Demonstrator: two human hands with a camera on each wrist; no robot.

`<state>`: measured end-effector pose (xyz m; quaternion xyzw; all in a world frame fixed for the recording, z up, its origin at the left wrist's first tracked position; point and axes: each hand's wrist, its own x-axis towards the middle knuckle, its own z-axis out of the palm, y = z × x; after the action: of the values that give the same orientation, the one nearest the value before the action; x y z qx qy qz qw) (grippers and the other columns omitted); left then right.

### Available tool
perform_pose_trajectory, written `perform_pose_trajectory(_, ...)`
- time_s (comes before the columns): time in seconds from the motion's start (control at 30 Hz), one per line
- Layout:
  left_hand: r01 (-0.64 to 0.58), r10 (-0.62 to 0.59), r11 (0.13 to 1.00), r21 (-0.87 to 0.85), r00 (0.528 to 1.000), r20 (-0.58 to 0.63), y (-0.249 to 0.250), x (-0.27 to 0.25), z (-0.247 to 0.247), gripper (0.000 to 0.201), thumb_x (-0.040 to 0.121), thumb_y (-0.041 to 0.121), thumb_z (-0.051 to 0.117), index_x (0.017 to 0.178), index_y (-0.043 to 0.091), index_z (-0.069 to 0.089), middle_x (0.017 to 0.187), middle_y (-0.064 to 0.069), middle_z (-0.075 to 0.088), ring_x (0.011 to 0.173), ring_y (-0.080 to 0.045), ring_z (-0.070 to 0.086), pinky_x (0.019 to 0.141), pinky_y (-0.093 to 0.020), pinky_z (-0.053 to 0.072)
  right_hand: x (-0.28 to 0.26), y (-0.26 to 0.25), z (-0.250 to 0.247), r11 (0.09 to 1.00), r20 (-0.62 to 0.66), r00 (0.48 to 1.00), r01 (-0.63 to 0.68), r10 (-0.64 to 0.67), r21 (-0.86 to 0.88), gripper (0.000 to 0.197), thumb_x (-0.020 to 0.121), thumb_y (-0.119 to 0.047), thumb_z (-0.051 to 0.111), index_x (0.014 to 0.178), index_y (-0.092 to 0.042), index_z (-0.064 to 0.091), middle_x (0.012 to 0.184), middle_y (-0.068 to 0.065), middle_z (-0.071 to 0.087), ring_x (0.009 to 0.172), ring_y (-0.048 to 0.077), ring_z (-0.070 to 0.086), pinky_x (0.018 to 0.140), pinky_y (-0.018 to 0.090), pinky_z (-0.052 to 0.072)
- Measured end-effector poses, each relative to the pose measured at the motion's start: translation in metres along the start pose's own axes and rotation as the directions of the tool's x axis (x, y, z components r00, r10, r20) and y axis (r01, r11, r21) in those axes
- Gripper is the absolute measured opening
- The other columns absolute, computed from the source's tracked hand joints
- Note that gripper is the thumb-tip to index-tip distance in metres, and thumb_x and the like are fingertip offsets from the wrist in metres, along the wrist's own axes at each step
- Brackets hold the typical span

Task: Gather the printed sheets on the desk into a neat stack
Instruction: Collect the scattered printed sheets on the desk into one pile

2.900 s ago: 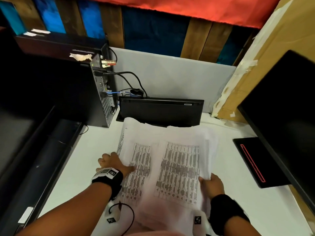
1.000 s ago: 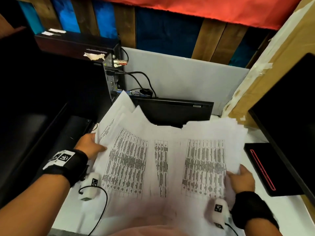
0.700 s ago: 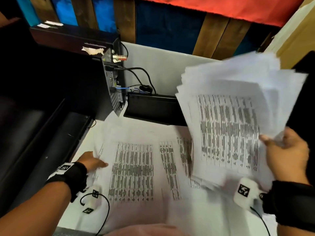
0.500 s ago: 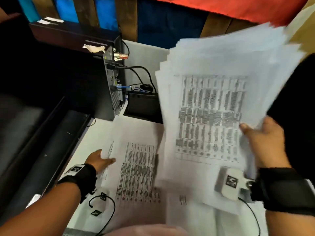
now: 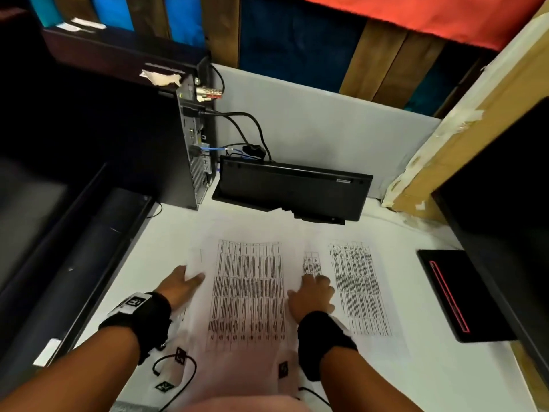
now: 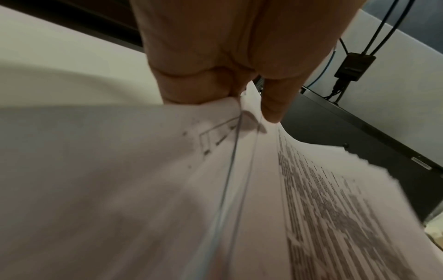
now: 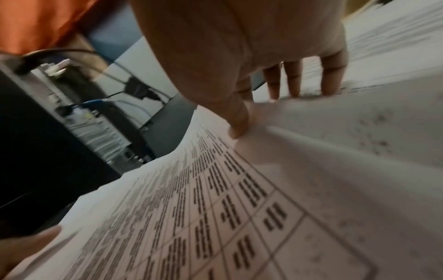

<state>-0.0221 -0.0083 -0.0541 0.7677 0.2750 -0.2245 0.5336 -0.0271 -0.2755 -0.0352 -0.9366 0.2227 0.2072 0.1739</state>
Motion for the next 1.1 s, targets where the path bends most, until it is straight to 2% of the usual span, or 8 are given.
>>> perform_pose_trajectory(0.23,-0.062,0.065,0.998,-0.027,0.992,0.113,-0.015,0.007,0.017,0.107,0.058,0.076,0.072,0.141,0.017,0.037,0.138,-0.005,0.056,0.123,-0.026,0.055,0.103,-0.043,0.045,0.000,-0.009,-0.002,0.933,0.177,0.976,0.058,-0.128,0.356,0.054,0.096,-0.013,0.052,0.144,-0.004,0.030,0.145,0.019,0.026,0.122,0.031,0.049,0.097,0.028,0.040)
perform_pose_trajectory(0.37,-0.027,0.028,0.999,-0.028,0.999,0.018,-0.006,0.000,0.003,0.062,0.072,0.029,0.083,0.123,0.003,0.058,0.118,-0.013,0.068,0.107,-0.029,0.063,0.094,-0.035,0.047,0.012,0.016,-0.010,0.898,-0.003,0.994,0.103,-0.112,0.427,0.021,0.088,-0.019,0.063,0.108,-0.014,0.059,0.121,0.017,0.057,0.096,0.020,0.055,0.075,0.022,0.043)
perform_pose_trajectory(0.5,0.017,-0.016,0.999,0.049,0.999,-0.027,-0.005,-0.005,-0.007,0.052,0.067,0.021,0.087,0.108,0.002,0.062,0.105,-0.011,0.069,0.096,-0.027,0.063,0.088,-0.033,0.048,0.029,0.076,-0.054,0.923,-0.252,0.910,-0.253,0.329,0.290,0.078,0.067,-0.048,0.080,0.129,-0.011,0.050,0.133,0.019,0.050,0.123,0.038,0.047,0.097,0.050,0.042)
perform_pose_trajectory(0.63,0.029,-0.026,0.997,0.067,0.998,-0.049,-0.033,0.021,-0.005,0.124,0.027,0.062,0.090,0.131,0.005,0.052,0.131,-0.015,0.062,0.116,-0.034,0.061,0.100,-0.047,0.049,0.044,0.126,-0.070,0.855,-0.145,0.860,-0.440,0.489,0.273,0.120,0.055,-0.072,0.076,0.139,0.000,0.030,0.140,0.024,0.042,0.131,0.040,0.040,0.107,0.050,0.034)
perform_pose_trajectory(0.73,0.048,-0.047,0.998,0.036,0.998,-0.033,-0.019,0.007,0.001,0.119,0.052,0.053,0.089,0.146,0.004,0.035,0.148,-0.014,0.044,0.132,-0.033,0.047,0.110,-0.045,0.039,0.063,0.139,-0.063,0.843,-0.019,0.922,-0.345,0.387,0.413,0.114,0.056,-0.067,0.078,0.134,0.004,0.035,0.137,0.024,0.049,0.126,0.040,0.048,0.106,0.045,0.040)
perform_pose_trajectory(0.9,0.006,-0.006,1.000,0.006,1.000,0.020,-0.039,0.034,0.008,0.123,0.038,0.067,0.087,0.138,0.012,0.040,0.139,-0.004,0.056,0.124,-0.024,0.056,0.106,-0.043,0.044,0.063,0.126,-0.048,0.845,0.036,0.983,-0.174,0.181,0.505,0.063,0.052,-0.056,0.082,0.099,-0.015,0.070,0.105,0.012,0.073,0.099,0.030,0.068,0.095,0.040,0.052)
perform_pose_trajectory(1.0,-0.008,0.007,0.999,0.037,1.000,0.024,-0.011,0.000,0.016,0.079,0.064,0.030,0.089,0.126,0.008,0.046,0.123,-0.006,0.061,0.110,-0.025,0.059,0.092,-0.033,0.047,0.045,0.105,-0.055,0.808,-0.030,0.997,-0.044,0.076,0.588,0.029,0.069,-0.012,0.082,0.091,-0.007,0.063,0.090,0.013,0.070,0.091,0.033,0.068,0.078,0.036,0.054)
perform_pose_trajectory(1.1,-0.024,0.024,0.999,0.040,1.000,-0.020,-0.007,-0.010,0.022,0.055,0.072,0.006,0.081,0.119,0.004,0.052,0.113,-0.010,0.065,0.105,-0.030,0.061,0.087,-0.035,0.048,0.022,0.089,-0.085,0.923,-0.289,0.957,0.092,0.021,0.373,0.015,0.076,-0.004,0.065,0.086,-0.007,0.054,0.079,0.013,0.062,0.079,0.034,0.064,0.066,0.031,0.048)
